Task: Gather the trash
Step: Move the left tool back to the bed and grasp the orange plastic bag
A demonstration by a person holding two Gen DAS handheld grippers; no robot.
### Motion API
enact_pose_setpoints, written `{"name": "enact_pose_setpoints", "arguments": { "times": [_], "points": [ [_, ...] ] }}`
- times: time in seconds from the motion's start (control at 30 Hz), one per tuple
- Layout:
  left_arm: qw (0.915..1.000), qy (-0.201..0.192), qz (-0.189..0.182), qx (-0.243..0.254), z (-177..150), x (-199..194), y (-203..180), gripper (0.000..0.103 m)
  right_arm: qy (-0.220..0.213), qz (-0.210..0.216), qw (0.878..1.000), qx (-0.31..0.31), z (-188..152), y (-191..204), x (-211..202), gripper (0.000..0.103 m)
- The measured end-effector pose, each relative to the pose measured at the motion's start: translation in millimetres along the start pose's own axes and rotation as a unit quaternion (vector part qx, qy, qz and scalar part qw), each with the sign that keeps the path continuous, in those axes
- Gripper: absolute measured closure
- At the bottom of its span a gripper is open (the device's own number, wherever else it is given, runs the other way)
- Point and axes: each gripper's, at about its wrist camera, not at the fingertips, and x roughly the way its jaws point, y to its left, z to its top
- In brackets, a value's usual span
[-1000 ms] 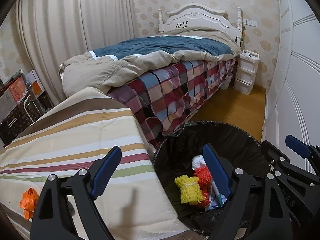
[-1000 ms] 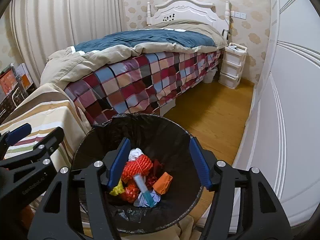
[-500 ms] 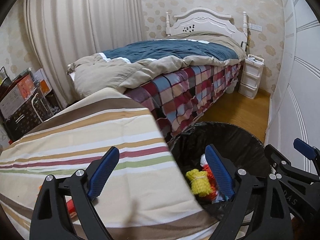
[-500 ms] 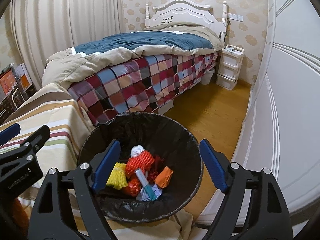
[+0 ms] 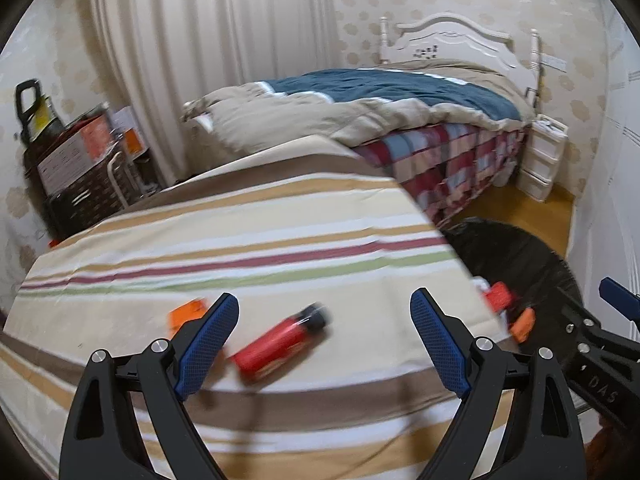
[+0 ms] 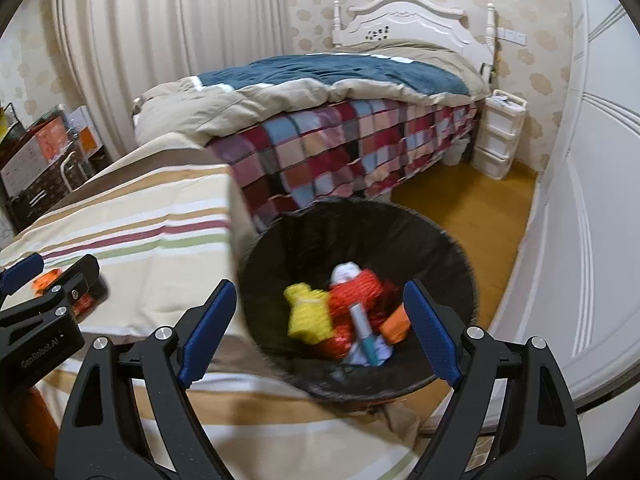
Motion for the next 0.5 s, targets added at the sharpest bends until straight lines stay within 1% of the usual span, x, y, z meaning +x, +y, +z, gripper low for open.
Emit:
{"name": "enact_pose_setpoints", "arguments": {
  "times": [0.17,0.3,0.43,0.5],
  "points": [
    [0.9995,0.003,0.025,-0.021,-9.1,-2.9,33.6,0.016,0.006,0.019,1.000,-0.020,-6.4,27.5,-2.4,0.020],
    [0.9981,0.010,0.048,-0.037,-12.6,4.0,59.5,0.016,0.009,0.032,0.999,-0.036,-8.6,47.3,-3.3,0.020],
    [0.9975,0.021,0.055,-0.038,-12.7,14.9,72.9,0.016,0.014,0.045,0.998,-0.051,-8.9,66.2,-1.8,0.020],
    [0.9976,0.028,0.047,-0.042,-14.1,17.6,78.3,0.016,0.017,0.052,0.997,-0.055,-7.9,75.3,0.0,0.020]
  ]
}}
